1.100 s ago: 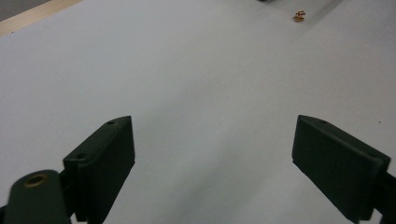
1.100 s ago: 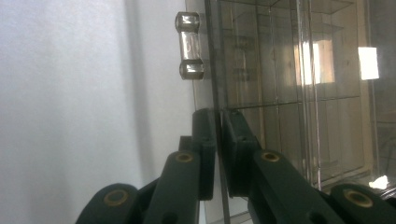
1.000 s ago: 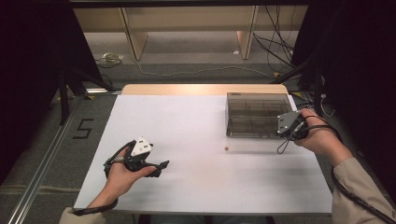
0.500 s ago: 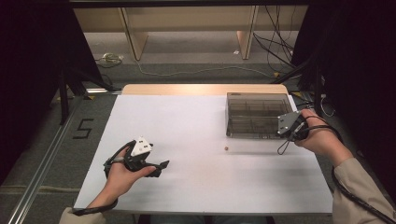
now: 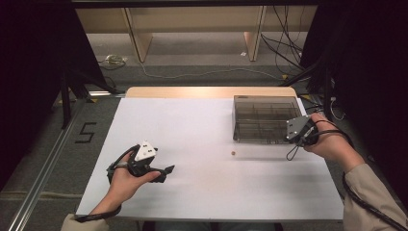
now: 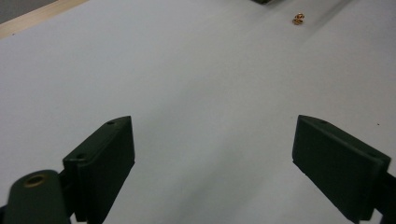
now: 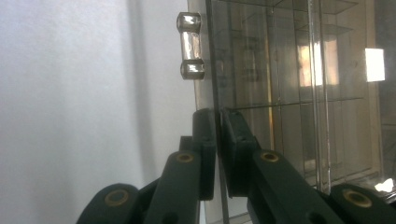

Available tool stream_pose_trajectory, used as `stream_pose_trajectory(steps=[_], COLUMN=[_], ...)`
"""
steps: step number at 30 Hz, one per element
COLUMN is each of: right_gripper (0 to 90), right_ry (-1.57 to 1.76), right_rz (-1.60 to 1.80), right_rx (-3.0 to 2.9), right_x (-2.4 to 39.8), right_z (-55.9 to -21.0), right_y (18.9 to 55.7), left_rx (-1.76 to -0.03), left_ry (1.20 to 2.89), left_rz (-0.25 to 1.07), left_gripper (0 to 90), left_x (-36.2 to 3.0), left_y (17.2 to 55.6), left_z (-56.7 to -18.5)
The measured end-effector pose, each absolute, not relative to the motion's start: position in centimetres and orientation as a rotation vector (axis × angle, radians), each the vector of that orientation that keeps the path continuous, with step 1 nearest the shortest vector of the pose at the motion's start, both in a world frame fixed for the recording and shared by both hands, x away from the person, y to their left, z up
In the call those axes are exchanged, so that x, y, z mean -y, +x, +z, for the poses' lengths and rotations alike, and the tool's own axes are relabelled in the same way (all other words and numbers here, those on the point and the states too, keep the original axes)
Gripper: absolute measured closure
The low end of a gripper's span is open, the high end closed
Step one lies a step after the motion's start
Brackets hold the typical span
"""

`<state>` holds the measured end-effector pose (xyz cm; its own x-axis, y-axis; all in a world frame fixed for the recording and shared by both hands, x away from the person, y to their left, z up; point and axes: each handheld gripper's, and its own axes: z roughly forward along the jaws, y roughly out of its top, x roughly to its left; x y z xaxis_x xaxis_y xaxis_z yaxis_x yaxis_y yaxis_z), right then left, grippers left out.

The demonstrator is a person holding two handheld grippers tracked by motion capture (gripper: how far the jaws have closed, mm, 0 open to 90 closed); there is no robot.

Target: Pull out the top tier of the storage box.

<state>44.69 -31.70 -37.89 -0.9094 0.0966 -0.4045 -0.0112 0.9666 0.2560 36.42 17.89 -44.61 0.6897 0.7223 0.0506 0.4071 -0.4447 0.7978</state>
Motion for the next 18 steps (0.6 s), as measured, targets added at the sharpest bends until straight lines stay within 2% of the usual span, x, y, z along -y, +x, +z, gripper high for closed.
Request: stream_pose_trajectory(steps=[18], right_gripper=[85.8], right_ry=[0.071], right_rz=[0.375], right_rx=[-2.708], right_x=[31.68], right_z=[-37.90], right_y=[44.42], left_rx=[-0.864], left_ry=[2.085], left_rz=[0.495], left_gripper=[13.1], left_x=[-17.87], left_y=[36.41], left_z=[-44.60])
